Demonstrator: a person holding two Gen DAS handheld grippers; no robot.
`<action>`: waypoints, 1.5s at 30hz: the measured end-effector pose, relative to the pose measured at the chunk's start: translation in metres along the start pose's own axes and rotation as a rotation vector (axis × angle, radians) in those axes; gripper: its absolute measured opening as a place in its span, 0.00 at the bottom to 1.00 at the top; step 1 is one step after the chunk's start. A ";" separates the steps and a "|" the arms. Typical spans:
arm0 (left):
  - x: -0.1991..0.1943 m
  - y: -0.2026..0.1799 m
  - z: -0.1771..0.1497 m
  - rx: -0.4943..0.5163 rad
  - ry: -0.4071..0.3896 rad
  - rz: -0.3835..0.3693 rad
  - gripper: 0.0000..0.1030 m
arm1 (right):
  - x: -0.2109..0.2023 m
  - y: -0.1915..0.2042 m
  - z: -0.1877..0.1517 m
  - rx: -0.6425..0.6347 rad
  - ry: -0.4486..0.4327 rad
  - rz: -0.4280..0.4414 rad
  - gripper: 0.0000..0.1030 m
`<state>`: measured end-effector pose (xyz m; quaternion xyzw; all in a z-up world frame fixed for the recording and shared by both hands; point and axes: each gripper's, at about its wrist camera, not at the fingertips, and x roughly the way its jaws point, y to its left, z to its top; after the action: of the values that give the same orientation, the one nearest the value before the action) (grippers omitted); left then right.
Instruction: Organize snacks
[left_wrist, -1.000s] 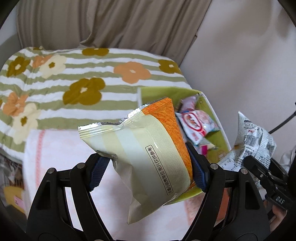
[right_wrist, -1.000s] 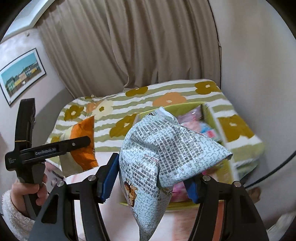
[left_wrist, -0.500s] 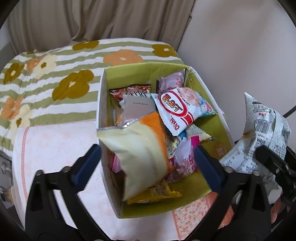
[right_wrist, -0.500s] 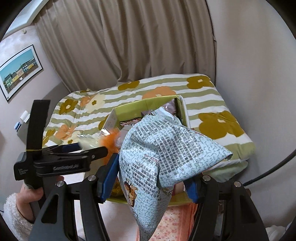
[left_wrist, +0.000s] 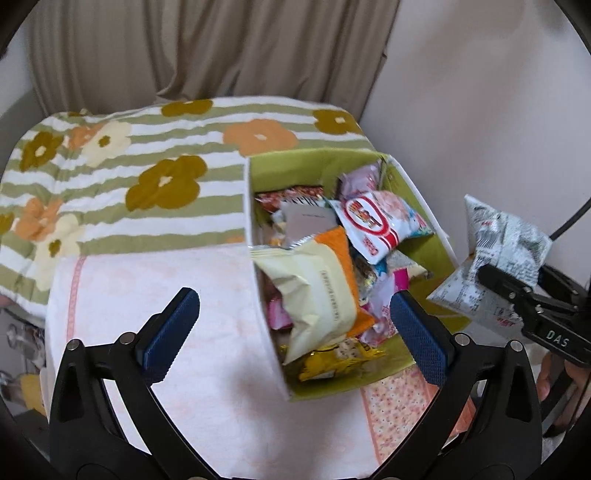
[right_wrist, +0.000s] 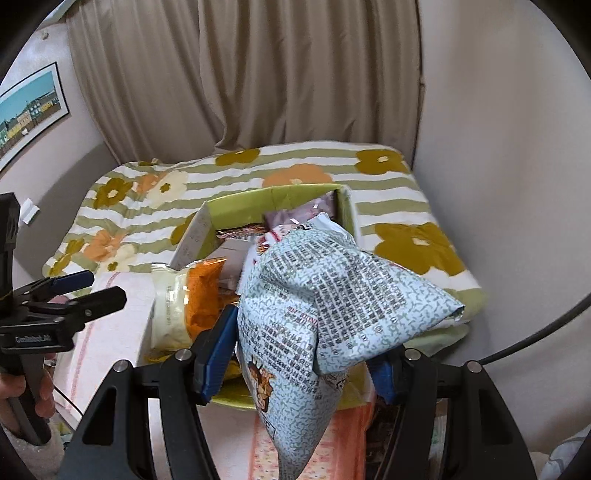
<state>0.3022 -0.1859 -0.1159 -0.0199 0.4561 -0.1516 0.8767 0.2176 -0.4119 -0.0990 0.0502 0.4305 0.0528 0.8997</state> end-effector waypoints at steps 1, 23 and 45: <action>-0.003 0.005 0.000 -0.008 -0.005 0.003 0.99 | 0.004 0.002 0.001 -0.006 0.007 -0.001 0.58; -0.065 0.046 -0.043 -0.016 -0.082 0.068 0.99 | -0.039 0.026 -0.018 0.046 -0.097 -0.103 1.00; -0.264 0.060 -0.141 0.048 -0.457 0.204 0.99 | -0.185 0.151 -0.096 -0.028 -0.366 -0.181 1.00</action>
<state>0.0613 -0.0389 0.0004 0.0135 0.2419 -0.0647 0.9680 0.0192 -0.2841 0.0041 0.0077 0.2617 -0.0324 0.9646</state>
